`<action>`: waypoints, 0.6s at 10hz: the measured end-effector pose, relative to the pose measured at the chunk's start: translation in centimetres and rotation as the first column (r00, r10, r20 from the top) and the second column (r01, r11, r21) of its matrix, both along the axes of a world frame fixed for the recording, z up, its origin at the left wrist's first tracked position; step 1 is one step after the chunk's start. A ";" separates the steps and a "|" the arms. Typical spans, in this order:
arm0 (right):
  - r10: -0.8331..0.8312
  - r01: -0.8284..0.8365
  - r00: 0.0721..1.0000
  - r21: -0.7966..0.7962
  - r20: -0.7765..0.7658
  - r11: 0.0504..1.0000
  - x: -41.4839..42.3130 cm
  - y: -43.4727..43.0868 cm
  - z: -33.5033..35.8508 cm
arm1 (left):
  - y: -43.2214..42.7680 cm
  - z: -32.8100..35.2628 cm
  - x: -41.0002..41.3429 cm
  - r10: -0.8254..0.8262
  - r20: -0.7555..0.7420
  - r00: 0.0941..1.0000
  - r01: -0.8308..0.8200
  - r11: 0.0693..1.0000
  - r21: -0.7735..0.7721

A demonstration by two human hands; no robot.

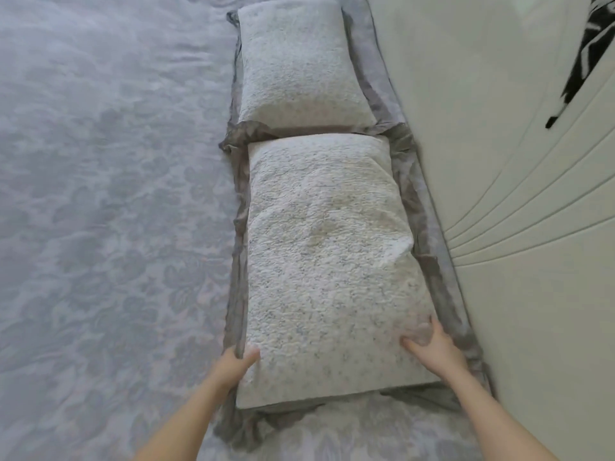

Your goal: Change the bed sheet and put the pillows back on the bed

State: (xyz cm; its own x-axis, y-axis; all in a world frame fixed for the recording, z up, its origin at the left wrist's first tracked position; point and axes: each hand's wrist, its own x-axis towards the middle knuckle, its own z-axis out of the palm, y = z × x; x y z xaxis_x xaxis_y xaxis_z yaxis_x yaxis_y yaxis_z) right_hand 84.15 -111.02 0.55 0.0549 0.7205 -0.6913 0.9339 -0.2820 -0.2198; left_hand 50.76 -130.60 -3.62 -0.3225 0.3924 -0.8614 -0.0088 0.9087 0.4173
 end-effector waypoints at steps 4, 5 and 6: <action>-0.036 0.038 0.998 0.044 -0.049 0.998 3.9 -0.9 -0.7 | -2.5 2.8 -1.4 -0.064 0.029 0.998 0.065 0.998 -0.025; 0.169 -0.209 0.916 0.073 0.363 0.975 2.1 -2.9 0.1 | -3.8 0.6 0.1 -0.492 -0.151 0.857 0.441 0.853 -0.278; 0.279 -0.457 0.868 0.438 0.411 0.774 -0.8 -3.9 0.4 | -2.6 0.7 1.7 -0.505 -0.539 0.674 0.458 0.858 -0.231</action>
